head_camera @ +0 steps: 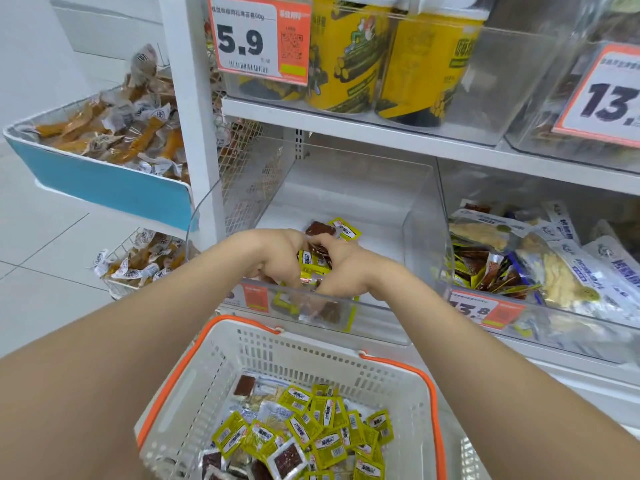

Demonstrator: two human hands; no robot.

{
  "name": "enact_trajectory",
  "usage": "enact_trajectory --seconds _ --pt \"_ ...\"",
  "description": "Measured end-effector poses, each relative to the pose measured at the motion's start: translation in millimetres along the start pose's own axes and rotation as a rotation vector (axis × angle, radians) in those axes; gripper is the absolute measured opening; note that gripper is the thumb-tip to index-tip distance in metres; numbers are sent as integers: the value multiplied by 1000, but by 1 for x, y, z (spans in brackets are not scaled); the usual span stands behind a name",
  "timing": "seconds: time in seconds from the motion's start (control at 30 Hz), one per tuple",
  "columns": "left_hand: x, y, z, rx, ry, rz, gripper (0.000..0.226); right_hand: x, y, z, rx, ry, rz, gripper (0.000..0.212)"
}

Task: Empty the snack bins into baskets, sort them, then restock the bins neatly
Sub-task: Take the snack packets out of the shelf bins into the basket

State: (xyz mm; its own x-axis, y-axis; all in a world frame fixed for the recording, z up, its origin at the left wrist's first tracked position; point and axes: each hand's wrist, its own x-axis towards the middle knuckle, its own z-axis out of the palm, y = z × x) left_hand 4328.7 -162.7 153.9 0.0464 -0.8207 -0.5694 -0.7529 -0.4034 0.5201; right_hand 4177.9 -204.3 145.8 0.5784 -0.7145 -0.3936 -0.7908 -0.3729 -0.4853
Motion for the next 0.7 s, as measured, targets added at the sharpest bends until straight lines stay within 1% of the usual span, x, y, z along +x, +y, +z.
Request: enact_trajectory --seconds 0.03,0.07,0.13,0.17,0.23,0.3,0.47,0.53,0.6,0.67,0.7 --pt "0 -3 -1 -41 21 -5 76 -1 0 1 20 24 -11 105" --pt "0 -5 -3 -97 51 -4 72 0 1 2 52 61 -9 88" --pt "2 -11 -9 -219 118 12 79 0 3 2 129 129 31 48" --pt "3 -14 -11 -264 140 27 75 1 3 3 164 141 40 38" --pt "-1 -17 -13 -313 137 71 57 1 6 5 239 122 26 36" --pt "-5 -17 -12 -365 131 125 48 -3 6 5 318 127 -16 34" --pt "-28 -10 -17 -514 302 385 32 -29 6 -16 521 307 -160 23" --pt "-42 -4 -17 -548 313 467 31 -46 5 -24 619 348 -228 18" --pt "-57 1 -14 -553 345 537 36 -66 3 -26 731 365 -272 16" --pt "-75 9 -11 -524 369 595 41 -84 2 -23 857 312 -296 20" --pt "-85 11 -11 -501 365 614 40 -93 1 -22 910 249 -300 24"
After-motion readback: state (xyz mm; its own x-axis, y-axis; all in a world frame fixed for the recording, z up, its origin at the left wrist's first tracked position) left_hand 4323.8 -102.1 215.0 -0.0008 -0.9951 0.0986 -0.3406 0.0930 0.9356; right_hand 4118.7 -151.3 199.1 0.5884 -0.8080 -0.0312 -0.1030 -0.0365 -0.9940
